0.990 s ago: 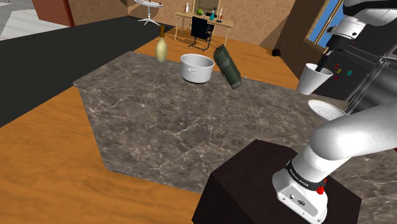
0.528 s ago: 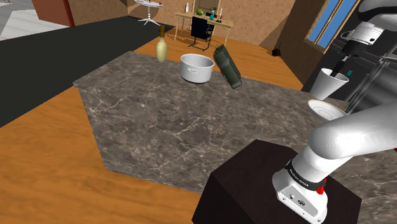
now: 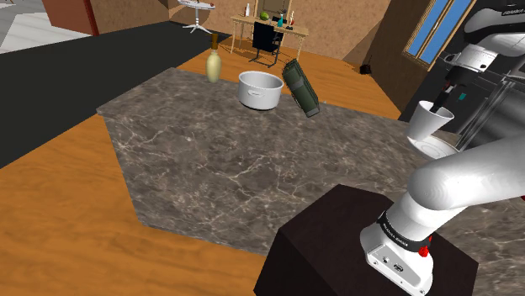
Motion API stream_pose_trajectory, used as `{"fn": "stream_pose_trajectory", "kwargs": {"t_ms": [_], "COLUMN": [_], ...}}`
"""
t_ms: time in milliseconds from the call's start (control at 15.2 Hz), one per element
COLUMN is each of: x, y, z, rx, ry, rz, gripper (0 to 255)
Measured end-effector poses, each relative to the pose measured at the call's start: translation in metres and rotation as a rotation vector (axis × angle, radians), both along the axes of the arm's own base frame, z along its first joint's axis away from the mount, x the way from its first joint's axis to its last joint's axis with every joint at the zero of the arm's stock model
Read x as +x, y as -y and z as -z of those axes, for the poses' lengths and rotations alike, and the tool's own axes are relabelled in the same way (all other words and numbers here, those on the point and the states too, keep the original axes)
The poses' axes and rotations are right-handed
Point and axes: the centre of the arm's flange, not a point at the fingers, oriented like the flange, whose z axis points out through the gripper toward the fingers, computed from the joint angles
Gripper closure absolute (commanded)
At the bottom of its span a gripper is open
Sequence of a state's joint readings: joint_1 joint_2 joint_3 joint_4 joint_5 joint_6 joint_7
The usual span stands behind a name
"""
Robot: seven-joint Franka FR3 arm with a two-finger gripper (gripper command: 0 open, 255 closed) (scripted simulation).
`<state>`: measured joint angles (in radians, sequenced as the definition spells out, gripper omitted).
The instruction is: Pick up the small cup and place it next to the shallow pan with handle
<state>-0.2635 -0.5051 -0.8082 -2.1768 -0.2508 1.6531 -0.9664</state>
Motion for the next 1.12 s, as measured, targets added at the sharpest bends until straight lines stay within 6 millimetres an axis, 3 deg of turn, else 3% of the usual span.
{"fn": "stream_pose_trajectory", "kwargs": {"t_ms": [1122], "x": [0.0], "y": [0.0], "z": [0.09], "rx": [0.0], "ry": [0.0], "rz": [0.0], "gripper": [255]}}
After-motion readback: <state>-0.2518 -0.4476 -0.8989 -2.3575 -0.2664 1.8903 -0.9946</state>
